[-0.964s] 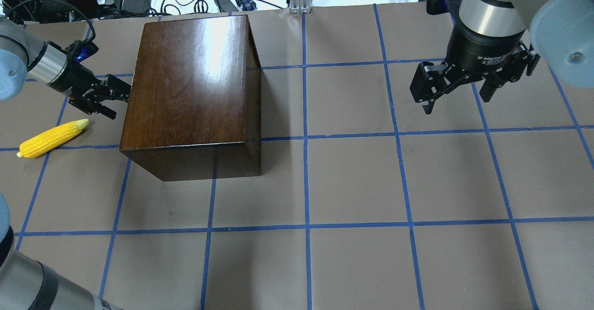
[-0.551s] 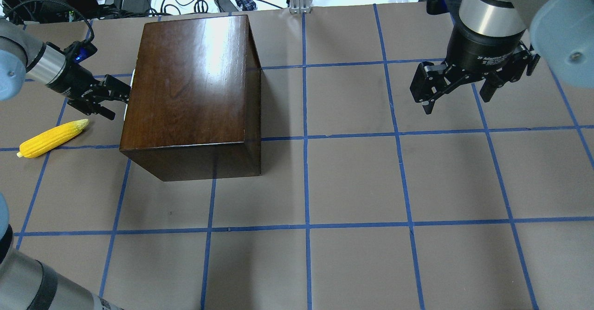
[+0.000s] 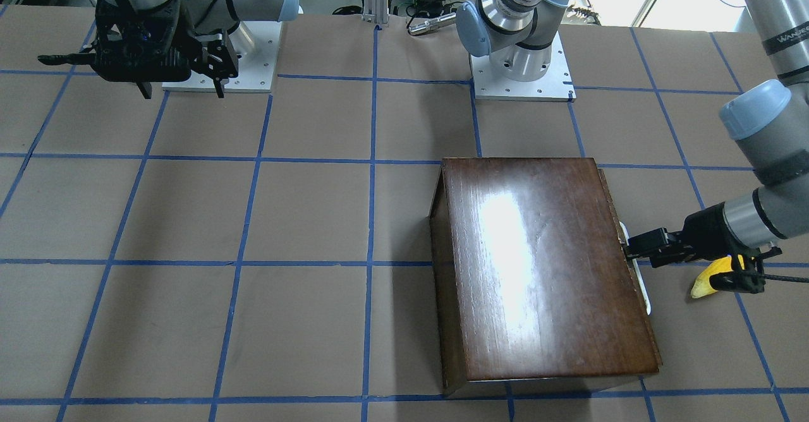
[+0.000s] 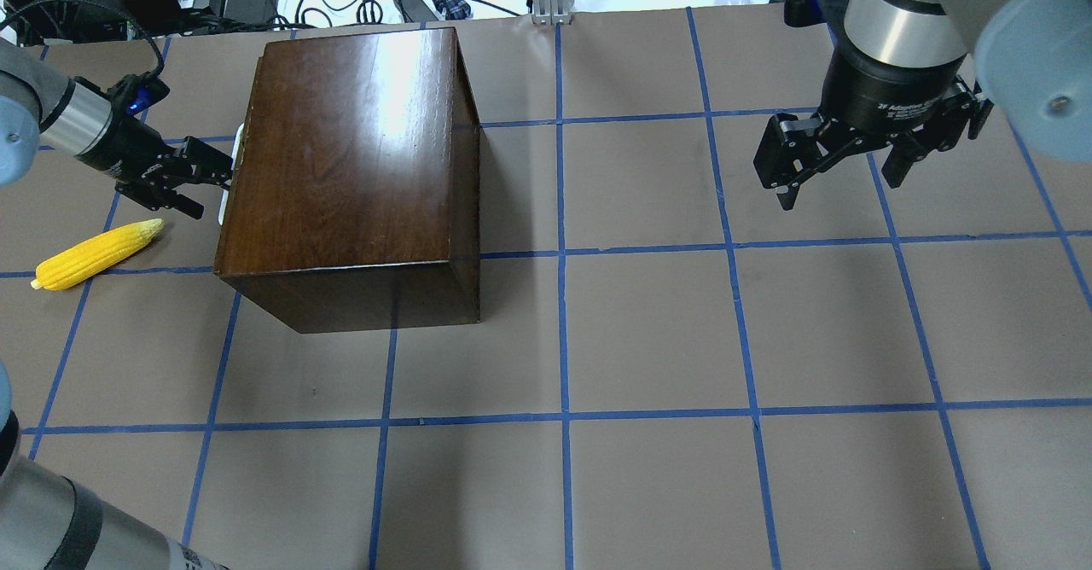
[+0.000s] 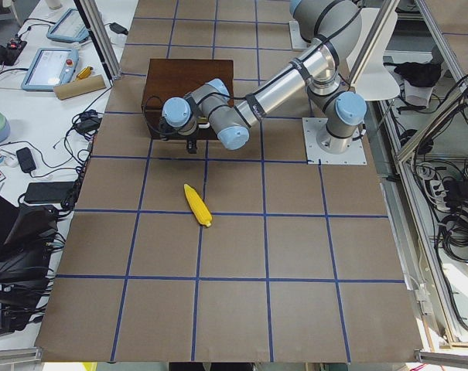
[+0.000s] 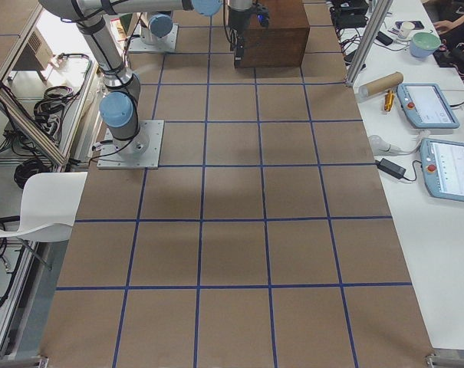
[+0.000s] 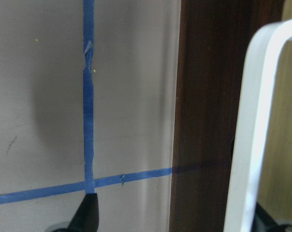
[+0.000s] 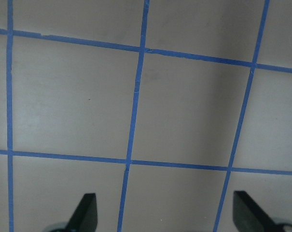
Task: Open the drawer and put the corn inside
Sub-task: 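Pull the drawer open with the left gripper, away from the cabinet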
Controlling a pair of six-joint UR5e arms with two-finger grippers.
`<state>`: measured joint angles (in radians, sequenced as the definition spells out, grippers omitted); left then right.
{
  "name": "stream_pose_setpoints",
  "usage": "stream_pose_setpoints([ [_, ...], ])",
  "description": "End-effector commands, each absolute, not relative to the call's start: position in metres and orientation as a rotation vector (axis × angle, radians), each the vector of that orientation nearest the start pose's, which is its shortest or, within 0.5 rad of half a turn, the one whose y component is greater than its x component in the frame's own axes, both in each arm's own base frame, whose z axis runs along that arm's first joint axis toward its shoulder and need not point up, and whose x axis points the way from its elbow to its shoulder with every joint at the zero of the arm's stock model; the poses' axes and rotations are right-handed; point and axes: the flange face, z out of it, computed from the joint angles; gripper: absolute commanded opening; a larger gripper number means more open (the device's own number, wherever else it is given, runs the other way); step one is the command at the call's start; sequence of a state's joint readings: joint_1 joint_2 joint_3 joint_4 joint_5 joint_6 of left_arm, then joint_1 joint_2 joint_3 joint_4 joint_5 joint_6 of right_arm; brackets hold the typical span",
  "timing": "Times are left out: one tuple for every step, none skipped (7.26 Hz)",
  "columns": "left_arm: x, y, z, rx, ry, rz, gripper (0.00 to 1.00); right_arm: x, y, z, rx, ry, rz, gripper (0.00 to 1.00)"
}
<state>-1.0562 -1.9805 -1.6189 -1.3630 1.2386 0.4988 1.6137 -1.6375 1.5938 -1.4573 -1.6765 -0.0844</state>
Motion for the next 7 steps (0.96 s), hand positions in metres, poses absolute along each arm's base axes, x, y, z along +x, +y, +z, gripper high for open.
stream_pose_setpoints([
  [0.167, -0.594, 0.262, -0.138, 3.549, 0.087, 1.0, 0.142, -0.451, 0.498, -0.212, 3.237, 0.118, 1.0],
  [0.169, -0.594, 0.263, -0.137, 3.547, 0.081, 1.0, 0.142, -0.45, 0.498, -0.212, 3.237, 0.116, 1.0],
  [0.176, -0.592, 0.263, -0.136, 3.54, 0.076, 1.0, 0.142, -0.451, 0.498, -0.212, 3.237, 0.118, 1.0],
  [0.19, -0.588, 0.263, -0.143, 3.531, 0.061, 1.0, 0.142, -0.45, 0.498, -0.212, 3.237, 0.116, 1.0],
  [0.195, -0.586, 0.263, -0.151, 3.529, 0.058, 1.0, 0.142, -0.451, 0.498, -0.212, 3.237, 0.118, 1.0],
  [0.197, -0.587, 0.263, -0.153, 3.527, 0.056, 1.0, 0.142, -0.451, 0.498, -0.212, 3.237, 0.118, 1.0],
  [0.2, -0.587, 0.264, -0.142, 3.505, 0.05, 1.0, 0.142, -0.45, 0.498, -0.212, 3.237, 0.116, 1.0],
])
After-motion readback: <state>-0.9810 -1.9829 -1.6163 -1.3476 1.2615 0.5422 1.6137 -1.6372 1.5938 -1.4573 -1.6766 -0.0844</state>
